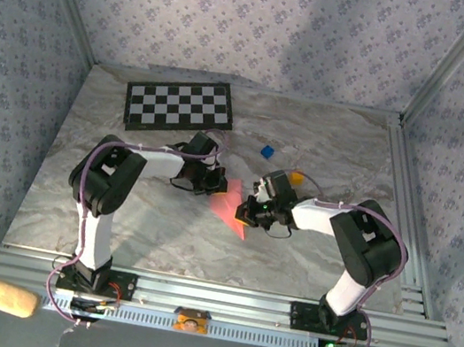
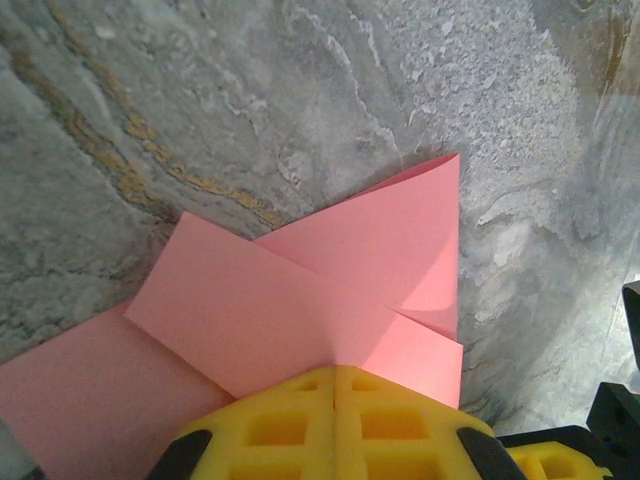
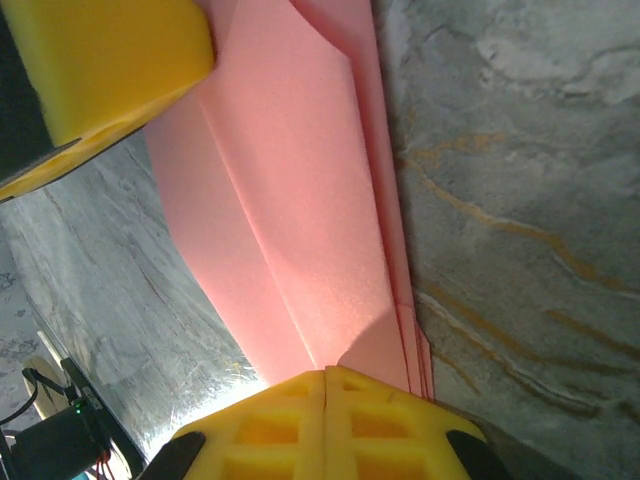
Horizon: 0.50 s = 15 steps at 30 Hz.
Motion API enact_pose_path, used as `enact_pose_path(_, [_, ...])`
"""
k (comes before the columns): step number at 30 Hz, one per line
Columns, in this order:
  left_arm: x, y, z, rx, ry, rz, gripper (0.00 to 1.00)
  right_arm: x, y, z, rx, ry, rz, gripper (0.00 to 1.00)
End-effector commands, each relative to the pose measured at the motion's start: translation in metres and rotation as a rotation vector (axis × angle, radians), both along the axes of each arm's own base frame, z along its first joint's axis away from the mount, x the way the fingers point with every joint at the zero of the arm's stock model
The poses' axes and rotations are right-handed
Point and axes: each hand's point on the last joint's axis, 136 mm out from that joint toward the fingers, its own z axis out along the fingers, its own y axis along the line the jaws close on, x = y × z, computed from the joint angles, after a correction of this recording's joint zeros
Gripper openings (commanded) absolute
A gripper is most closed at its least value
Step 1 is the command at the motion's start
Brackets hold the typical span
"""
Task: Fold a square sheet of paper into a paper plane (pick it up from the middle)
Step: Fourth fold the wing at the center of the table.
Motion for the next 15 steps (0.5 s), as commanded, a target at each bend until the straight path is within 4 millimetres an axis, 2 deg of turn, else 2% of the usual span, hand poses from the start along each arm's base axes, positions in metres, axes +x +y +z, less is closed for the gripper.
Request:
enact_pose_path(1, [-0.012, 0.021, -0.029, 0.097, 0.049, 0.008, 0.0, 0.004, 0.007, 0.016, -0.003, -0.007, 0.016, 0.0])
enact_pose_path(11, [-0.012, 0.018, -0.026, 0.085, 0.041, -0.005, 0.0, 0.034, 0.036, 0.009, 0.03, 0.003, 0.016, 0.0])
enact_pose_path(15, [-0.013, 0.018, -0.027, 0.085, 0.042, -0.006, 0.0, 0.042, 0.036, 0.006, 0.019, 0.0, 0.015, 0.0])
